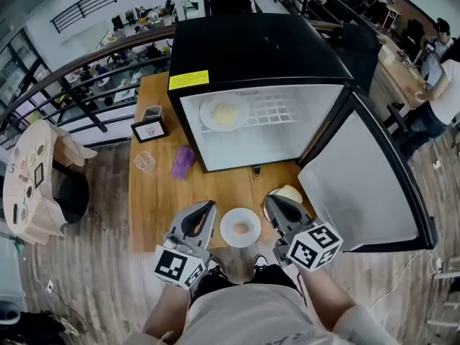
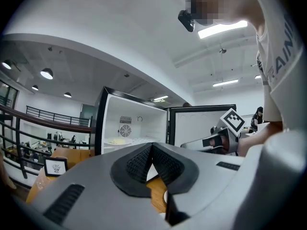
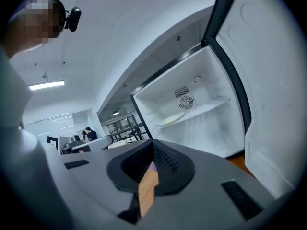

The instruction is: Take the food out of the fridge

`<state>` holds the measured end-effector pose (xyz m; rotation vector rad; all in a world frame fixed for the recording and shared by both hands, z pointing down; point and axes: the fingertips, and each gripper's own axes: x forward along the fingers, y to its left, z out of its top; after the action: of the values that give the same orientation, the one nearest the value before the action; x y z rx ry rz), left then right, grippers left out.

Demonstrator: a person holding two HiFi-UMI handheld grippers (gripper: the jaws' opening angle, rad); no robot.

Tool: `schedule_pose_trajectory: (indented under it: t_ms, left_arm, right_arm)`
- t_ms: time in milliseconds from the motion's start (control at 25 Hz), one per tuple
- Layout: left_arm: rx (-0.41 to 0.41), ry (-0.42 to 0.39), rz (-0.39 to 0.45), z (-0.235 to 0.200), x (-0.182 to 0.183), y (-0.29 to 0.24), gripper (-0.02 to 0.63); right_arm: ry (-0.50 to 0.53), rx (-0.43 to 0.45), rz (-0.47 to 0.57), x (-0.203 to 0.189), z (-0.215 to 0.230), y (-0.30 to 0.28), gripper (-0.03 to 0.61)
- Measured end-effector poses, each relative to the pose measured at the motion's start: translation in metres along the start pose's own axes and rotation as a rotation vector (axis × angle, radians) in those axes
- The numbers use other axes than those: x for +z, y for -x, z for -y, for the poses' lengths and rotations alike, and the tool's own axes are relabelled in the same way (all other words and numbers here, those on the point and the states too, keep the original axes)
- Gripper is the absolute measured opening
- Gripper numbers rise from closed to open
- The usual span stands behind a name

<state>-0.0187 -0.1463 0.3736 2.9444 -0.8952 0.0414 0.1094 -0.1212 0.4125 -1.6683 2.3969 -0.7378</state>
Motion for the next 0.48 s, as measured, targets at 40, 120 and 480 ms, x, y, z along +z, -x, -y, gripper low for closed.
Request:
schedule_pose_trajectory:
  t_ms: [40,120,480]
  left_arm:
    - [-0.005,-0.006,0.005,-0.001,0.005,-0.001,0.008]
    - [-0.015,-0.019,0.016,-0.002,0.014,-0.003,0.008]
    - [-0.045,-0.056,0.031,-0.009,0.031,-0.007,0.008]
  right_arm:
    - [0.015,0.001,0.018,0.01,-0.003,0.0,0.02]
    - [0.037,0.004,0.05,0.029,-0.009,-0.001,0.02]
    - [0.036,-0.003,0.089,0.048,-0.017,-0.008,0.02]
